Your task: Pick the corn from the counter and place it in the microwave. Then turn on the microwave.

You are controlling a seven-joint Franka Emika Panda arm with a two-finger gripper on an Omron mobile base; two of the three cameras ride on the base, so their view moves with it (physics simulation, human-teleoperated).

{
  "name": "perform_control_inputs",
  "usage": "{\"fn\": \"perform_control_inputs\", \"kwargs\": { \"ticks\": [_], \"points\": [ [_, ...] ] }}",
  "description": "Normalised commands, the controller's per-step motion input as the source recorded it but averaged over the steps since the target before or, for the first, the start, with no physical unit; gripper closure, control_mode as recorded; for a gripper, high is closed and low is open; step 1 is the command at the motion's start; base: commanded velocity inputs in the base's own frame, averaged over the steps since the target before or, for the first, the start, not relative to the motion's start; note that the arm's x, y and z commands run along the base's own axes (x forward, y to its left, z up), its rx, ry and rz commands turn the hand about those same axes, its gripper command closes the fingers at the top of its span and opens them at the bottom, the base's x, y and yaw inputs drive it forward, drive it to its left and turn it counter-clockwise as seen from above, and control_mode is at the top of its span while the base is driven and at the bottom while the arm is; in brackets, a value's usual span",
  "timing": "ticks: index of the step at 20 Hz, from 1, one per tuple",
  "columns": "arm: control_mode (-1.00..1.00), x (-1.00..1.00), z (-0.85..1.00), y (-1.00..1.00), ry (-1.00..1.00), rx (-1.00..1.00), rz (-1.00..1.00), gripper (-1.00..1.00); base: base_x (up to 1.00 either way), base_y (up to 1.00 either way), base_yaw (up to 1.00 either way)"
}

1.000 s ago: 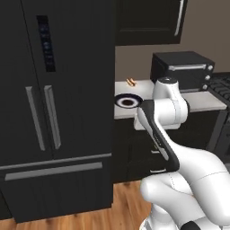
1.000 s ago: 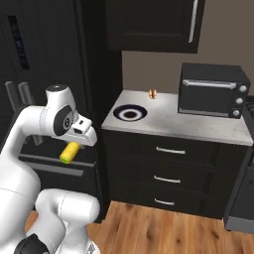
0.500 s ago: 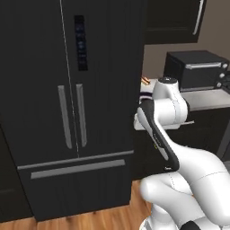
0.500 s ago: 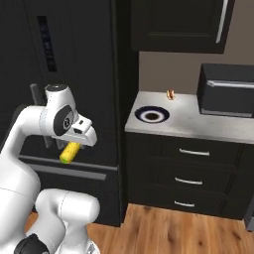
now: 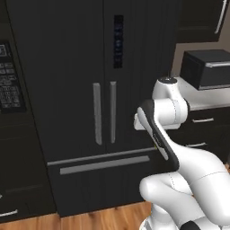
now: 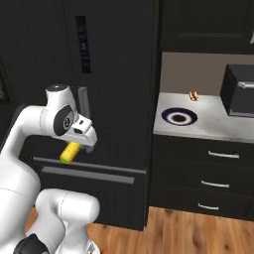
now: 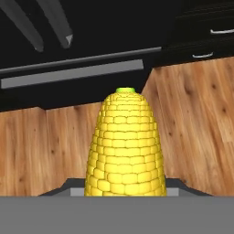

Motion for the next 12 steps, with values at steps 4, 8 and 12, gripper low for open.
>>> {"fn": "perform_control_inputs", "kwargs": {
  "ticks": [4,8,12],
  "points": [
    [1.0,0.0,0.0,0.0,0.0,0.0,0.0,1.0,-0.2,0.64,0.0],
    [1.0,0.0,0.0,0.0,0.0,0.0,0.0,1.0,-0.18,0.63,0.0],
    [1.0,0.0,0.0,0.0,0.0,0.0,0.0,1.0,-0.17,0.62,0.0]
  ]
}}
